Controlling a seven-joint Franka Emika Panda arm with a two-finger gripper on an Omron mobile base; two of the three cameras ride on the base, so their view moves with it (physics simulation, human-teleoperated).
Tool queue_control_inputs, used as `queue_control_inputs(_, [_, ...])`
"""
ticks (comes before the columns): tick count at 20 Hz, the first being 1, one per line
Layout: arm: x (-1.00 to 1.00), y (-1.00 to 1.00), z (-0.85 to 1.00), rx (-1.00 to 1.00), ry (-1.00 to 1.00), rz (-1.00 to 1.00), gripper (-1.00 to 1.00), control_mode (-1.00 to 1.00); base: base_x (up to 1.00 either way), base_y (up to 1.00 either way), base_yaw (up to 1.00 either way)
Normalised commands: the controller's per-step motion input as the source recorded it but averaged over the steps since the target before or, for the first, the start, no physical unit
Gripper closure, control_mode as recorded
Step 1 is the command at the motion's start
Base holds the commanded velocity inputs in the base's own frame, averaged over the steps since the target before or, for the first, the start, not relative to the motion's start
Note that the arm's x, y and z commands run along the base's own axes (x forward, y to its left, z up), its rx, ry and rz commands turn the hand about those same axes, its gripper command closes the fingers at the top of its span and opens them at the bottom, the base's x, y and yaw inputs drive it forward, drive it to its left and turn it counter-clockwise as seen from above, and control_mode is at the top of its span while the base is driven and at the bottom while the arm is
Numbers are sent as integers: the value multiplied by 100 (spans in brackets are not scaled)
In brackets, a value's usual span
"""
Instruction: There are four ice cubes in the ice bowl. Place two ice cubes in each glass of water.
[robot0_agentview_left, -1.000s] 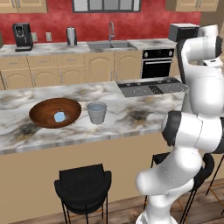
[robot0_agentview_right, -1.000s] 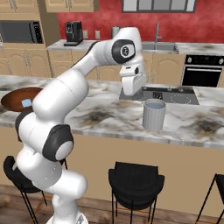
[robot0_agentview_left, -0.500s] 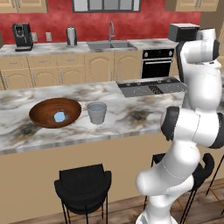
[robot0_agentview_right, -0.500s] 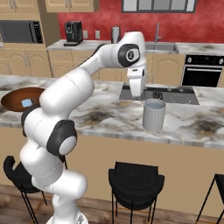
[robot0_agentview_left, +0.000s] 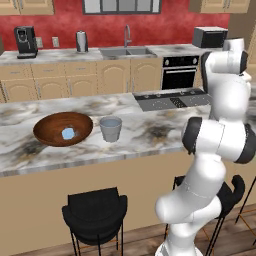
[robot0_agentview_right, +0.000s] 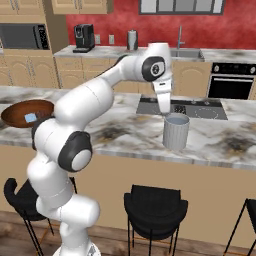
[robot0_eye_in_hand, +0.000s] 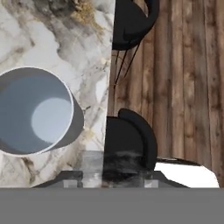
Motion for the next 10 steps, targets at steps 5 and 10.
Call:
queue_control_inputs(5, [26, -21, -22, 3, 0, 13, 100, -100, 0, 0, 0])
queue_control_inputs(10, [32, -20, -14, 5, -1, 11, 100, -100, 0, 0, 0])
